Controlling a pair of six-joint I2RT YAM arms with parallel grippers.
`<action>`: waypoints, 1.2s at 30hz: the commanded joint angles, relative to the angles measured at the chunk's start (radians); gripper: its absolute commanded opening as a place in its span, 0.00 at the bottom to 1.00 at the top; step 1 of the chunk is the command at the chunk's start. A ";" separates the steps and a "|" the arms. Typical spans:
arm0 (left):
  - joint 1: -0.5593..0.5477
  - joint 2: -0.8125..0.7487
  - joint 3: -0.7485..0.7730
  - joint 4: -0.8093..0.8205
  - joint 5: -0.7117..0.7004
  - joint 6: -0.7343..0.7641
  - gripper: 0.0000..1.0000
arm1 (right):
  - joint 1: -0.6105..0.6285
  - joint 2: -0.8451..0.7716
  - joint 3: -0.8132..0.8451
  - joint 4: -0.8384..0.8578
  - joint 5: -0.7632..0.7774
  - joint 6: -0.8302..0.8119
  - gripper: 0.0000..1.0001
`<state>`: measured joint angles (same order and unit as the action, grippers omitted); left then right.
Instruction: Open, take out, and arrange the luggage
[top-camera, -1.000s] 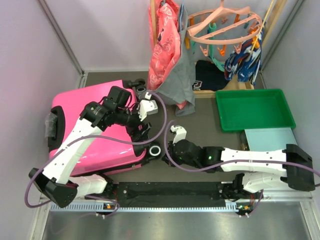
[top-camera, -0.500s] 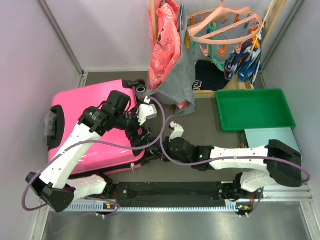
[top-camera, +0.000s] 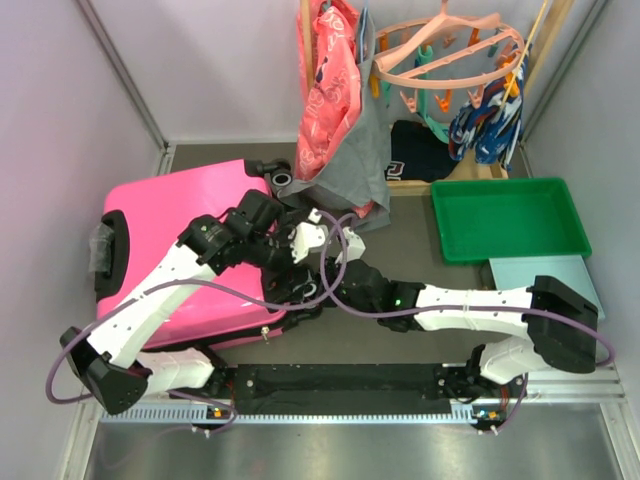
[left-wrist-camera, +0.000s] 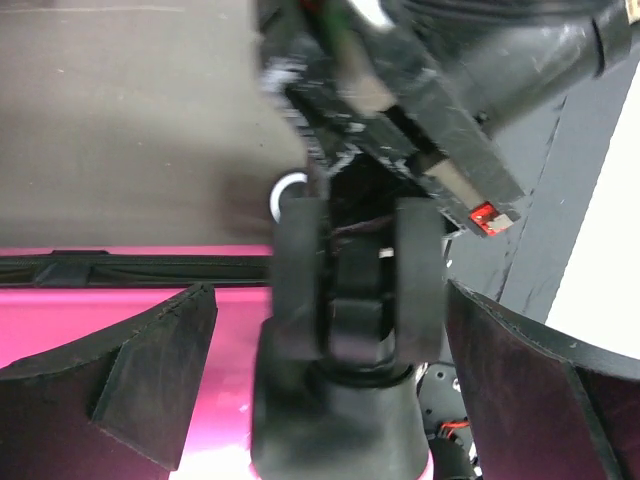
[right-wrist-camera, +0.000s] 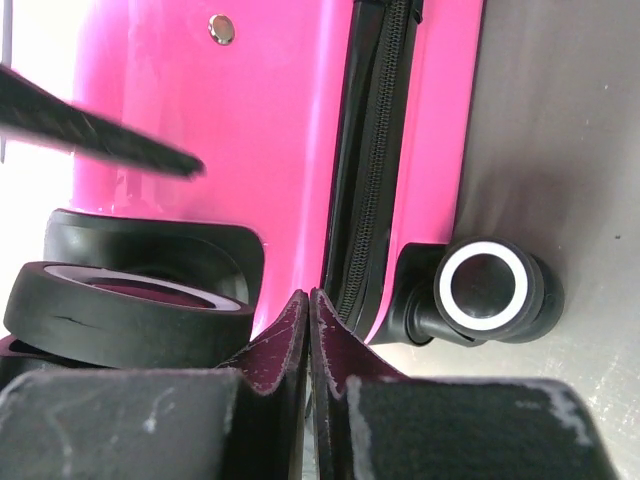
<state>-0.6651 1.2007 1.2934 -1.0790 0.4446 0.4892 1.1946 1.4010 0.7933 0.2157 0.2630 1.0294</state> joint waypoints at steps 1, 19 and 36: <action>-0.077 -0.016 -0.048 0.034 -0.084 0.017 0.99 | -0.003 -0.010 0.032 0.048 -0.008 -0.005 0.00; -0.129 0.003 -0.131 0.007 -0.138 0.134 0.44 | -0.019 -0.046 0.034 0.010 0.001 -0.015 0.00; -0.126 -0.018 -0.091 0.356 -0.603 -0.090 0.00 | -0.017 -0.252 -0.250 0.212 0.137 -0.376 0.26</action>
<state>-0.8196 1.1957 1.1988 -0.9543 0.1066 0.4515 1.1423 1.1751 0.5774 0.3019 0.3248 0.8482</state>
